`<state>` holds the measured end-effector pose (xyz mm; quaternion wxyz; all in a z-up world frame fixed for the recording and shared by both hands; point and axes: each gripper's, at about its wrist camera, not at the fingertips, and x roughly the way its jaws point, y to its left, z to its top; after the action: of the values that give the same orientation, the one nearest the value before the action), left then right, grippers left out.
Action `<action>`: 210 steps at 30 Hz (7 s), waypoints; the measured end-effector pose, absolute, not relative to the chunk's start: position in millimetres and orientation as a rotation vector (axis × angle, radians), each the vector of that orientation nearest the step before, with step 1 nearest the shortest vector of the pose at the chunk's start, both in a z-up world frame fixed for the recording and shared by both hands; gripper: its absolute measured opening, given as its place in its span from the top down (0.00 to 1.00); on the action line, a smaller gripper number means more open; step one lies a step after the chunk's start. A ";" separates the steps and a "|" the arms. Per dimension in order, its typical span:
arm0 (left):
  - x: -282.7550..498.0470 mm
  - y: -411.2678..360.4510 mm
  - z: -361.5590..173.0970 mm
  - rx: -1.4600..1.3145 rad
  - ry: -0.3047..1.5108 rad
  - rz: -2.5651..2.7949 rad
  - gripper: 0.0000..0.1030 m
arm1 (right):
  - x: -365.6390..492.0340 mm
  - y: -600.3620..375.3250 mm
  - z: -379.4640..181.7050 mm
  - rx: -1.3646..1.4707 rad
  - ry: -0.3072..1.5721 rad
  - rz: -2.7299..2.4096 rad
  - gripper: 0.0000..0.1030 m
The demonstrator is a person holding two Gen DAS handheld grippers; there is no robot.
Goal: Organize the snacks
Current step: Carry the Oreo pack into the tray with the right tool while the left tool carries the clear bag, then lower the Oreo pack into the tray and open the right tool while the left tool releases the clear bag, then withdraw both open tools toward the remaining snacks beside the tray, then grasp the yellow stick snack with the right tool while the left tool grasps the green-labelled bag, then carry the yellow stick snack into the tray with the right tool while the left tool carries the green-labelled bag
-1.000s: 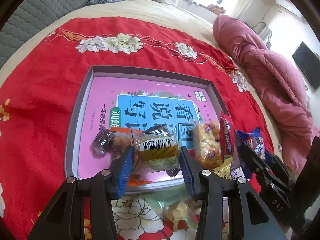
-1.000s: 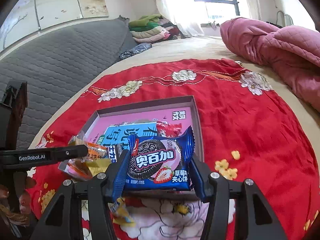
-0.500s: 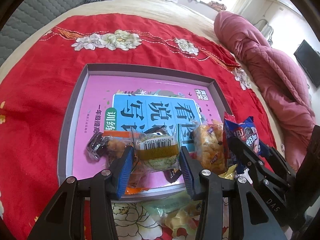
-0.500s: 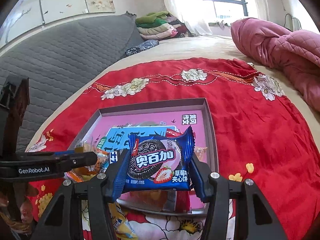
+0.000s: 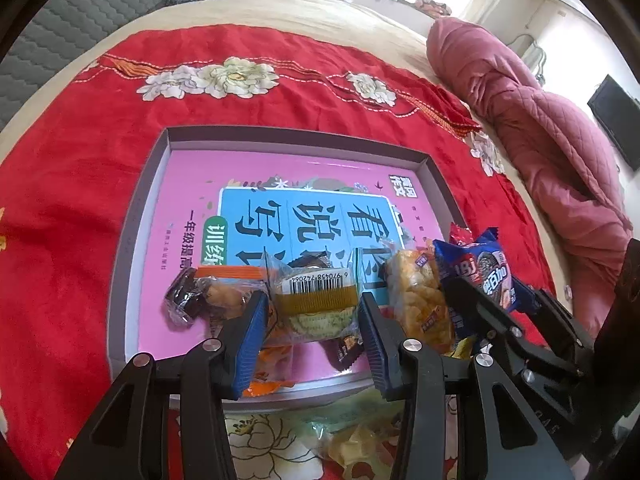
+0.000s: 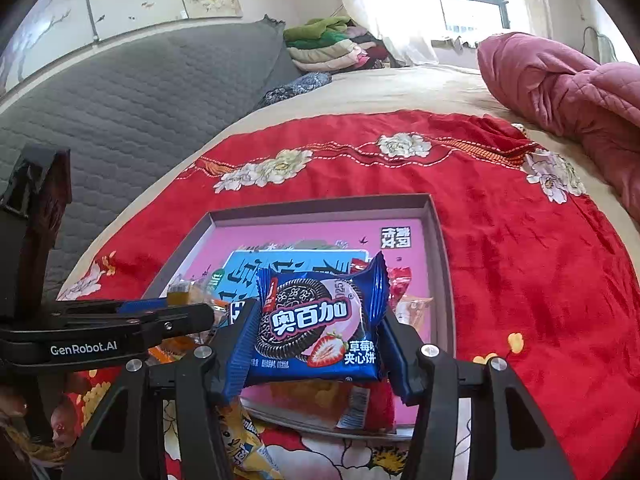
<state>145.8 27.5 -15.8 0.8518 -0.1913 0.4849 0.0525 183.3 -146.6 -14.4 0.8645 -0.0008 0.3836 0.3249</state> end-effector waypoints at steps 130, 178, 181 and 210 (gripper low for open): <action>69.5 22.0 -68.0 -0.814 1.201 -0.088 0.40 | 114.6 -136.2 -55.7 -0.148 0.957 0.754 0.65; 82.4 74.3 3.5 -0.583 0.955 0.159 0.57 | 126.0 -154.2 0.3 0.033 0.788 0.812 0.76; 84.0 80.9 3.5 -0.570 0.938 0.192 0.57 | 130.0 -145.6 2.9 0.032 0.777 0.816 0.76; 98.3 92.5 -18.6 -0.452 0.967 0.298 0.57 | 151.9 -103.1 -25.5 -0.075 0.836 0.799 0.76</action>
<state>98.3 92.5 -18.6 0.8504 -0.2144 0.4592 0.1413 151.9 -103.1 -25.5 0.8367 -0.0353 0.3952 0.3774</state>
